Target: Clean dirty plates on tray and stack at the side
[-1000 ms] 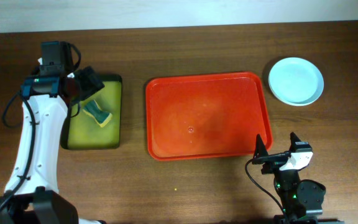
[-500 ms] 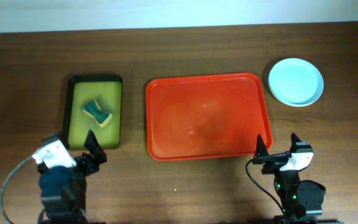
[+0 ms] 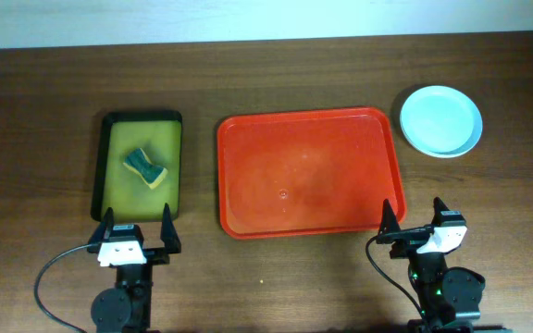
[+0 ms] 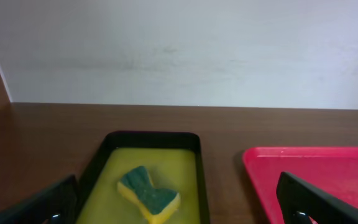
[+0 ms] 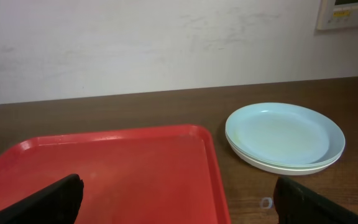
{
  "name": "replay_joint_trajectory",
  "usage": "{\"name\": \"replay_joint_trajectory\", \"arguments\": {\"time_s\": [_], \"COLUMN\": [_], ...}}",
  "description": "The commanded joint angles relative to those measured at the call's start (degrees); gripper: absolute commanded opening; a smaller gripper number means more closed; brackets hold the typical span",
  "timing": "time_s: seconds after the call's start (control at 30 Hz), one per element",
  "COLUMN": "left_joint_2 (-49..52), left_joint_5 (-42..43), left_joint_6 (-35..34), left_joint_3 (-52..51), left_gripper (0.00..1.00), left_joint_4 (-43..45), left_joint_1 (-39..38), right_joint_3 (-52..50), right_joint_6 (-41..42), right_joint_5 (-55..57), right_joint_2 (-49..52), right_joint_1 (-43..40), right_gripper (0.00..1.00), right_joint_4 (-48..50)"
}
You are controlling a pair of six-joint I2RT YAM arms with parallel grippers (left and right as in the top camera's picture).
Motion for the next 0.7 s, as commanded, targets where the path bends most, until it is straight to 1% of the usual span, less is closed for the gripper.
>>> {"name": "replay_joint_trajectory", "arguments": {"time_s": [0.0,0.03,0.07,0.27,0.67], "left_joint_2": [-0.5,-0.5,-0.5,-0.5,-0.5], "left_joint_5": [-3.7,-4.3,-3.4,-3.7,-3.5], "left_joint_6": [1.4,1.4,1.4,2.4,2.4], "left_joint_3": [-0.2,-0.2,-0.2,-0.2,-0.1], "left_gripper": [0.99,0.99,0.99,0.99,0.99], "left_joint_4": [-1.4,-4.1,-4.3,-4.5,-4.4], "left_joint_1": [-0.2,-0.2,-0.2,-0.2,-0.2], "right_joint_3": [-0.3,-0.3,-0.3,-0.3,-0.3], "right_joint_6": [0.2,0.2,0.2,0.2,0.2], "right_joint_5": [0.3,0.3,0.3,0.3,0.3], "right_joint_2": [-0.4,-0.4,-0.4,-0.4,-0.4], "right_joint_1": [0.4,0.4,0.4,0.4,0.4], "right_gripper": [0.99,0.99,0.99,0.99,0.99], "right_joint_4": [-0.3,-0.2,-0.3,-0.3,-0.3]}}
